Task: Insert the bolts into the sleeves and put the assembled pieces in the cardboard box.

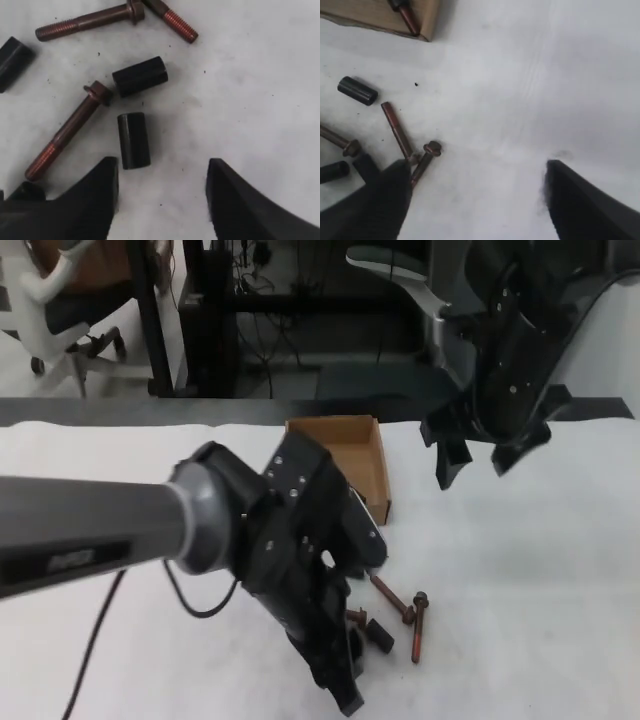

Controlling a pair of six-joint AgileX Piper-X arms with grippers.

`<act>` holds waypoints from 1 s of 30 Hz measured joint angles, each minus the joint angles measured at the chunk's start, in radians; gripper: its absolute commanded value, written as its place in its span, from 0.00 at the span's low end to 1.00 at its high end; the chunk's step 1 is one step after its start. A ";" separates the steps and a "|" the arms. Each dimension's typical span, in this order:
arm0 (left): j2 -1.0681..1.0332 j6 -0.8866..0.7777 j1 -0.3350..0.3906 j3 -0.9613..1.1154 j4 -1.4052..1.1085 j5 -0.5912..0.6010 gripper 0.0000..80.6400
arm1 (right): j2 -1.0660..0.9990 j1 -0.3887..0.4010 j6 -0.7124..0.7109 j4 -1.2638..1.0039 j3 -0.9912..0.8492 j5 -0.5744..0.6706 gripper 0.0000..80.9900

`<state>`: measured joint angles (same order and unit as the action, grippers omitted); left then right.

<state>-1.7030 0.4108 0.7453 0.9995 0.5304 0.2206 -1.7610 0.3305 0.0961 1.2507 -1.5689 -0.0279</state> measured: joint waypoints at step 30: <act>-0.232 0.052 0.023 0.226 0.179 -0.151 0.02 | 0.048 0.025 0.203 -0.427 0.480 0.192 0.73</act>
<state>-1.9349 0.4624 0.7686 1.2250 0.7093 0.0700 -1.7126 0.3556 0.2987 0.8238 -1.0886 0.1646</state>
